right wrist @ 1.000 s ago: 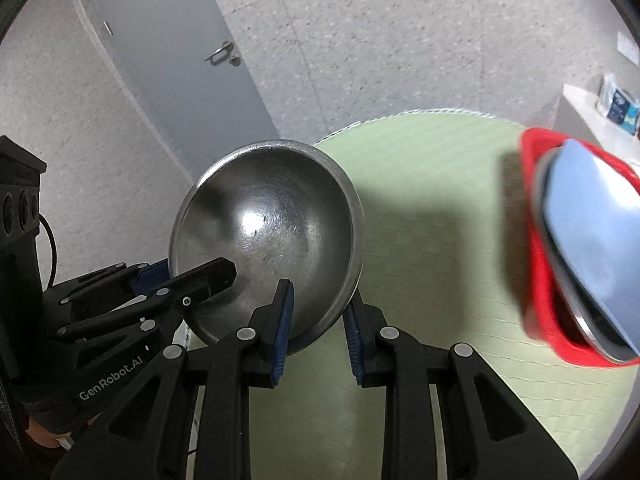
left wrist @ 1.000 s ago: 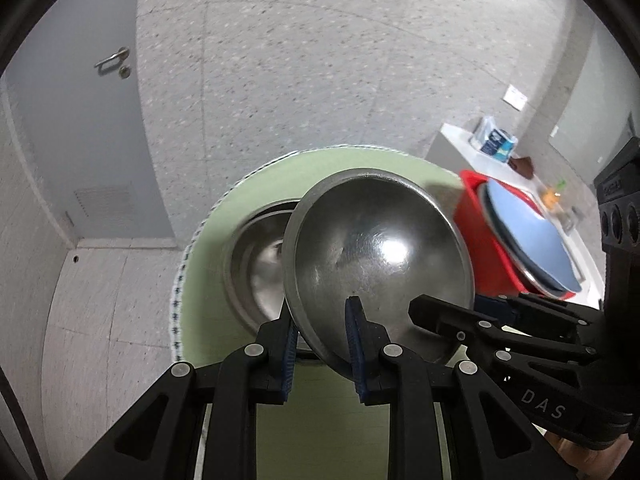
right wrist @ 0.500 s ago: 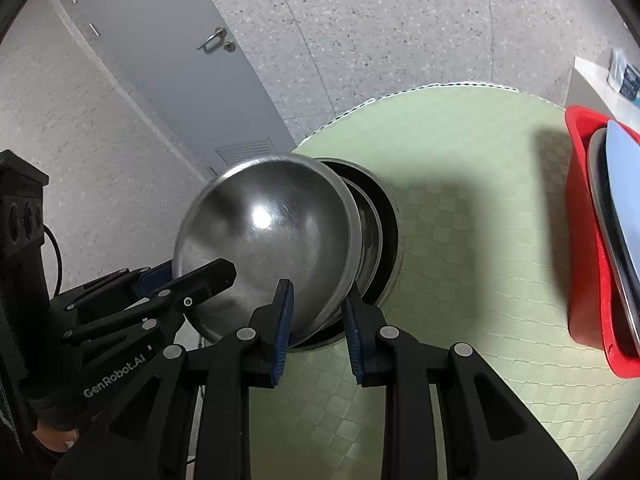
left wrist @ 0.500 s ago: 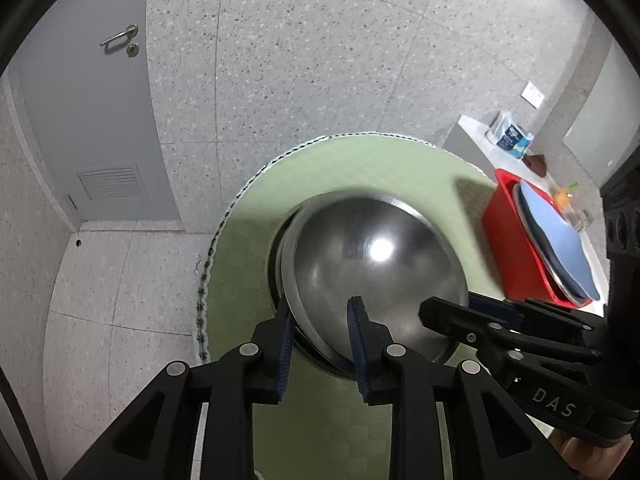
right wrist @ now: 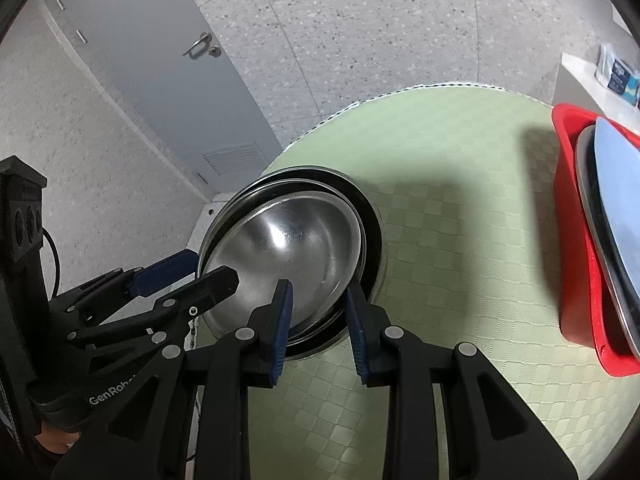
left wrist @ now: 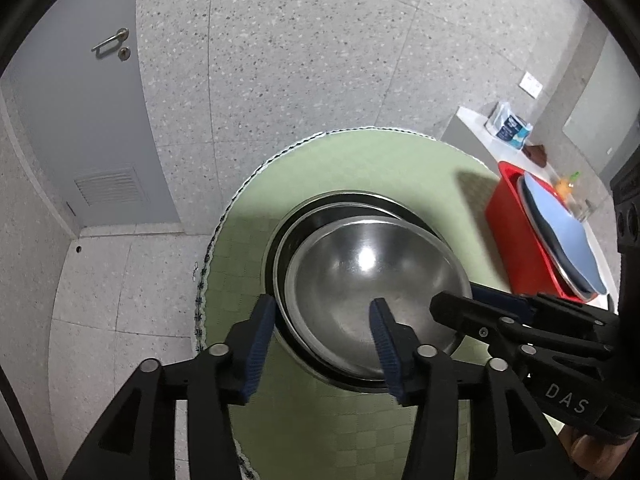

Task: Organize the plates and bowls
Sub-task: 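Lift the steel bowl and lower it onto the stacked steel bowls, then grasp the rim of the stacked steel bowls with both grippers and lift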

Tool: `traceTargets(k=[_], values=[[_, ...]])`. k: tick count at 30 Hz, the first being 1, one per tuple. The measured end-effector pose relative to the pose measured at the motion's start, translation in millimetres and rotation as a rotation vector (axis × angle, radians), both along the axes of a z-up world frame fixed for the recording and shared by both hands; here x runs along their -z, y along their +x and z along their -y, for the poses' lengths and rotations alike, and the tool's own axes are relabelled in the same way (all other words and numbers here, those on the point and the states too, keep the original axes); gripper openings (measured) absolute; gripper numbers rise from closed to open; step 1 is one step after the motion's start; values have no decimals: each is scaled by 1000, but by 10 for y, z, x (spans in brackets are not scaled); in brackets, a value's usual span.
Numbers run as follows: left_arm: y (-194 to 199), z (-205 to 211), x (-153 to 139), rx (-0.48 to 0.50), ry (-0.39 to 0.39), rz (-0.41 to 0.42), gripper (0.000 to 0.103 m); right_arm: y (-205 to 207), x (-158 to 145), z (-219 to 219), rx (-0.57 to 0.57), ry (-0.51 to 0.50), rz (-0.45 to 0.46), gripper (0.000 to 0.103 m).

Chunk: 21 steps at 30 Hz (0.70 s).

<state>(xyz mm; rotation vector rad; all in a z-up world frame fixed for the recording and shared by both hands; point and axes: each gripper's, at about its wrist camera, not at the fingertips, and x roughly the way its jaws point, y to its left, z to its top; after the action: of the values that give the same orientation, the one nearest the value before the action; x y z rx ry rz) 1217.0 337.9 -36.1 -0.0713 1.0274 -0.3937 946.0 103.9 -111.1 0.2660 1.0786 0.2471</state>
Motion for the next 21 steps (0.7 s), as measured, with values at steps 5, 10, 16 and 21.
traceTargets(k=[5, 10, 16, 21], values=[[28, -87, 37, -20, -31, -16, 59, -45, -47, 41, 31, -20, 17, 41], [53, -201, 43, -52, -54, -11, 71, -94, -86, 136, 68, -6, 33, 44], [53, -228, 160, -68, -60, -39, 77, -64, 23, 222, 102, 33, -3, 49], [117, -194, 240, -71, -59, -61, 77, -17, 115, 245, 111, 71, -25, 49]])
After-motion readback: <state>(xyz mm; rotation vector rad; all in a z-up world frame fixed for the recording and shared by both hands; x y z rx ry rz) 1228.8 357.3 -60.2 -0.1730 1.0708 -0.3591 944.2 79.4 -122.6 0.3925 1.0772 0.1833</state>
